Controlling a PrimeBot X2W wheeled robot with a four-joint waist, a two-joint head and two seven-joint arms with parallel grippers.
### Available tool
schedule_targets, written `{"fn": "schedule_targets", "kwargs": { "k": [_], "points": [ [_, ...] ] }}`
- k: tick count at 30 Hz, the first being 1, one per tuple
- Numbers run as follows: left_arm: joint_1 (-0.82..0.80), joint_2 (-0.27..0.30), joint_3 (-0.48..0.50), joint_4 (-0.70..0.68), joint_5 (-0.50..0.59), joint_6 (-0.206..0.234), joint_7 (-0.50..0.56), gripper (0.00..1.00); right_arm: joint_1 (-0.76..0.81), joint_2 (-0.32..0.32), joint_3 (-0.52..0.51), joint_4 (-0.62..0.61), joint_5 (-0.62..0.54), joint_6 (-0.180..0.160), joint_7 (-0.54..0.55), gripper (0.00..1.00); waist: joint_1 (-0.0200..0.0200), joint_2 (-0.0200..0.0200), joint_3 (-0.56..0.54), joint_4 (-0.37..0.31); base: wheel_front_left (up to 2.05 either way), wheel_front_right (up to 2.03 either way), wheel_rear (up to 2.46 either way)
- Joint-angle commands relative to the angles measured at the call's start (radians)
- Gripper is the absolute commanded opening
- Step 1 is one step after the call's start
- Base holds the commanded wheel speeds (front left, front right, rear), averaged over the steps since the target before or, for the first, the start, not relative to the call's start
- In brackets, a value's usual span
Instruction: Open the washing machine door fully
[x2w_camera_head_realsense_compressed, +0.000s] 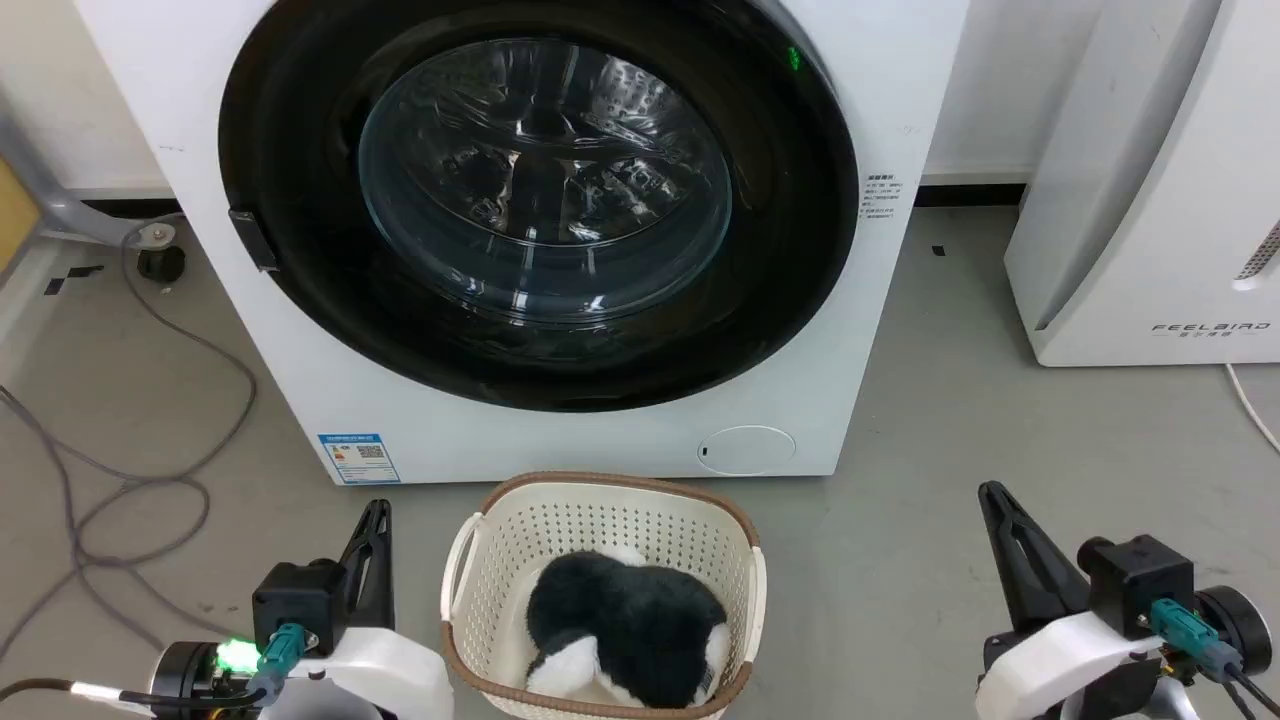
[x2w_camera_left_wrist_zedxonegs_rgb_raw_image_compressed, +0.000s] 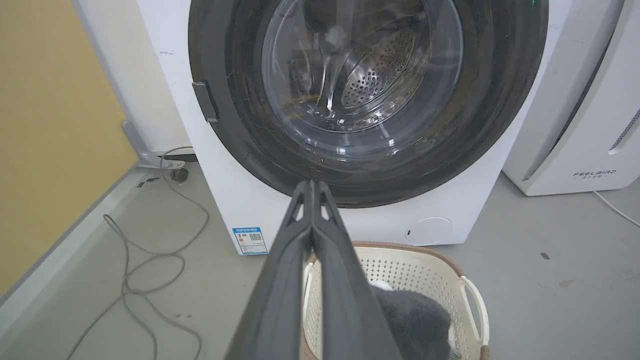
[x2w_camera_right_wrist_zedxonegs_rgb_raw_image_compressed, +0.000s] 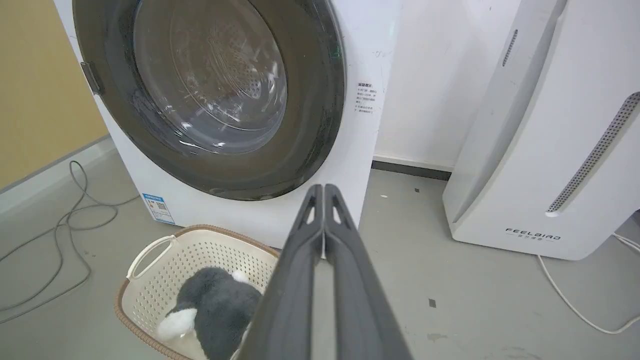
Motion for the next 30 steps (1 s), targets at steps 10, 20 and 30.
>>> {"fn": "schedule_targets", "kwargs": {
  "k": [10,20,30],
  "points": [
    [-0.016,0.001,-0.002,-0.005,0.002,-0.005,0.0,0.0,0.007,0.001,-0.002,-0.005,-0.008,0.001,0.0,0.0,0.0,0.0,0.0,0.0,0.0,0.0,0.0],
    [0.0,0.0,0.0,0.0,0.0,0.001,0.0,1.0,0.0,0.0,0.001,0.0,0.001,0.0,0.0,1.0,0.0,0.0,0.0,0.0,0.0,0.0,0.0],
    [-0.005,0.0,-0.011,0.021,-0.013,-0.002,-0.02,1.0,0.007,0.0,-0.007,0.013,0.016,0.0,-0.019,0.69,0.0,0.0,0.0,0.0,0.0,0.0,0.0]
  ]
}}
